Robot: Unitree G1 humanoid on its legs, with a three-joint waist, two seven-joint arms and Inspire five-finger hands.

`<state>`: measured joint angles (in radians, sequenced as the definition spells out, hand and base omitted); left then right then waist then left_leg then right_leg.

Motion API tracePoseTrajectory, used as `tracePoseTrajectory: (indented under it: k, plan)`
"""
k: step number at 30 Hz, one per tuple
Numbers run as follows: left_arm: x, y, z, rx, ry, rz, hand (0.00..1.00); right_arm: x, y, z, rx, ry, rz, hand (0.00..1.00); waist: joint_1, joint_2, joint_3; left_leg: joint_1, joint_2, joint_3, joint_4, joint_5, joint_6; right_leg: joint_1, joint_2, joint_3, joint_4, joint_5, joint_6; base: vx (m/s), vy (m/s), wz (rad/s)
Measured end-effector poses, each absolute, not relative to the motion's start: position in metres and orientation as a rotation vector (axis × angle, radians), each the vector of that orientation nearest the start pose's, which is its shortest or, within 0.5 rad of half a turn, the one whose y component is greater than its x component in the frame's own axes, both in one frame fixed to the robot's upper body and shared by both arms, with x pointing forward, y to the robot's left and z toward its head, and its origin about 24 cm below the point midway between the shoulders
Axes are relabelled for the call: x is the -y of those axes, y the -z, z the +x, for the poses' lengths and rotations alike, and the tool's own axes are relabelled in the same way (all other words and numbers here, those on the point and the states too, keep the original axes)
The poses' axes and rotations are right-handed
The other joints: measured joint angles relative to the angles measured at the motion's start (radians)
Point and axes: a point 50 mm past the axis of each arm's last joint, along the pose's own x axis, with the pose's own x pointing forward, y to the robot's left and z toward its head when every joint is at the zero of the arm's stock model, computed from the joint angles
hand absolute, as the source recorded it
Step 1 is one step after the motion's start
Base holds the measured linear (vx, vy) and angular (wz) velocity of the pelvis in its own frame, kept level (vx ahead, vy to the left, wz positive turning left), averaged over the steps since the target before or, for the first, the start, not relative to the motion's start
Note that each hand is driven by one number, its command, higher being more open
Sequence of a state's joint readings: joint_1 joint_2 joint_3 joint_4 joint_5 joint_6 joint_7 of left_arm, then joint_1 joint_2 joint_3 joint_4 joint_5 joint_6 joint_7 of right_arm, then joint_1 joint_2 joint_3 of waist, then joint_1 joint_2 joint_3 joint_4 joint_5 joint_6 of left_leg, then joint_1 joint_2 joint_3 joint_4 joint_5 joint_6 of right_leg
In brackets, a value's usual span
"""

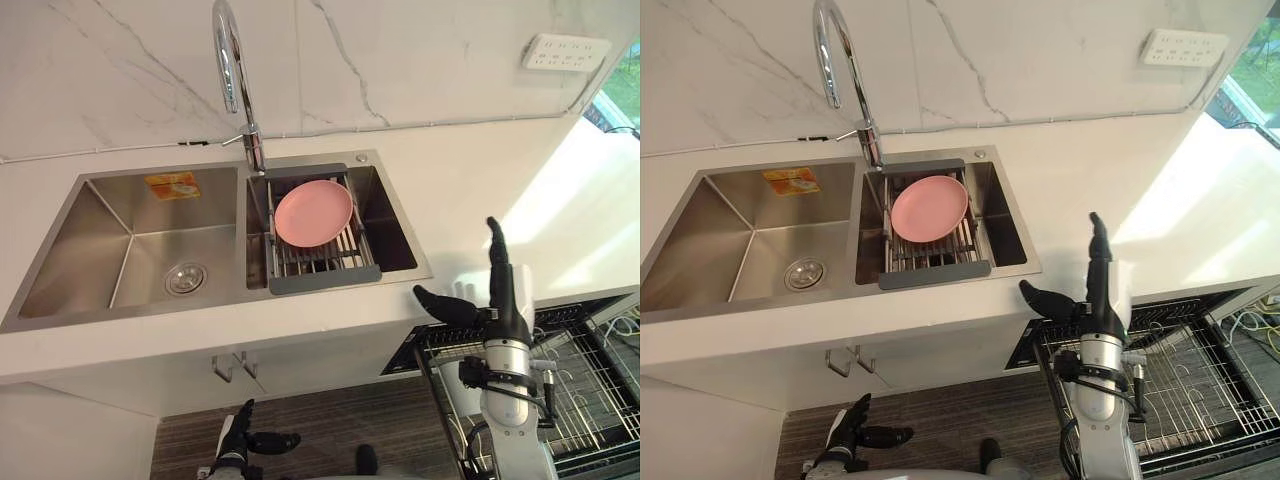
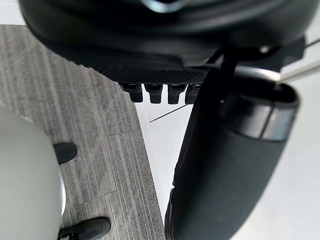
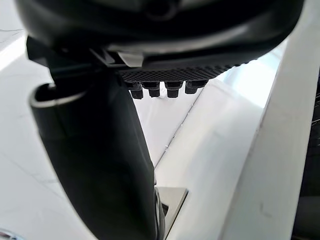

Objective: Walk over to the sink, pick up the cup, carry it to the dishwasher, place the cup inside the dishwasher, then close the dishwasher door

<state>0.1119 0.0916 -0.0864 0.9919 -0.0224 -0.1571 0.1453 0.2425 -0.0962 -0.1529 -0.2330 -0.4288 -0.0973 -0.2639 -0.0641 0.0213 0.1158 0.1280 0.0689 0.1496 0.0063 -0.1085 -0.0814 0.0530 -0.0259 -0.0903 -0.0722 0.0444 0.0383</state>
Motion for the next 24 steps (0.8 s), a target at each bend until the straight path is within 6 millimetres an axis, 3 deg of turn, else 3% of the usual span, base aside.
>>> tracePoseTrajectory:
  k: [8,17,24]
  plan:
    - [-0.179,0.152,0.109,-0.932,-0.114,0.144,1.00,0.223,-0.082,0.209,0.215,0.420,-0.626,1.00,0.022,0.005,-0.004,0.001,0.001,-0.014,0.001,0.005,-0.008,0.012,-0.003,-0.024,0.000,-0.001,0.001,-0.03,-0.008,0.08]
    - [-0.182,0.152,0.107,-0.938,-0.133,0.114,1.00,0.226,-0.105,0.225,0.312,0.315,-0.740,1.00,0.022,0.002,-0.006,-0.006,0.000,-0.044,-0.019,0.027,0.015,0.015,-0.003,-0.057,-0.003,-0.001,0.000,-0.04,-0.013,0.11]
    - [-0.182,0.152,0.107,-0.934,-0.122,0.110,1.00,0.213,-0.114,0.253,0.369,0.130,-0.844,1.00,0.024,-0.003,-0.007,-0.007,0.000,-0.059,-0.035,0.037,0.010,0.016,-0.002,-0.074,-0.011,0.000,0.000,0.00,0.002,0.07]
